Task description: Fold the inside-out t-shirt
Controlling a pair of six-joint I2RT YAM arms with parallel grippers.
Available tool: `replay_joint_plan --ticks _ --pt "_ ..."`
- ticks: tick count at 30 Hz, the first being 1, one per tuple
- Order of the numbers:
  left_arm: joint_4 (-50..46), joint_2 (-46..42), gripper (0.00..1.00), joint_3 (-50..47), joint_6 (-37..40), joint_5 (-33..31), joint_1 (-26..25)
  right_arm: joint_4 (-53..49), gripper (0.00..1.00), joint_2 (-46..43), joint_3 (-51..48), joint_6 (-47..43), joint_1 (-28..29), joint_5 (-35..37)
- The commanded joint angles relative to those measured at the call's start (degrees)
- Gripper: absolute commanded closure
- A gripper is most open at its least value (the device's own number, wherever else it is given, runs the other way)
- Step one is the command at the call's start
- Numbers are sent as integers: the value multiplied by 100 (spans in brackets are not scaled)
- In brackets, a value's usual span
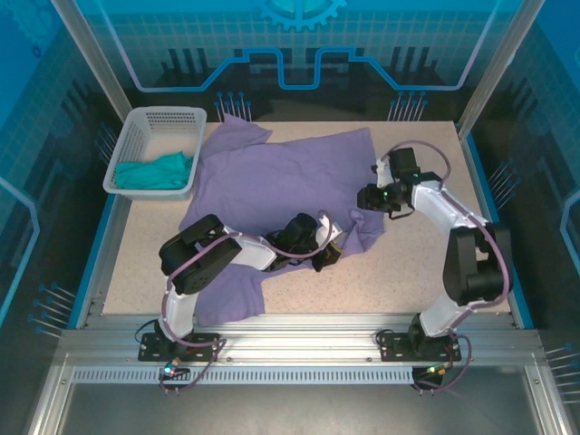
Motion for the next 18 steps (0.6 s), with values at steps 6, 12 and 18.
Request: replay_joint_plan --ticks 6,12,18 --pt "273 -95 100 -54 -248 259 82 401 59 -256 -955 101 233 112" --pt "364 -77 100 -76 -326 305 123 665 59 -483 -1301 112 256 248" --pt "380 -77 100 -90 -336 316 141 959 59 -135 -1364 81 385 206"
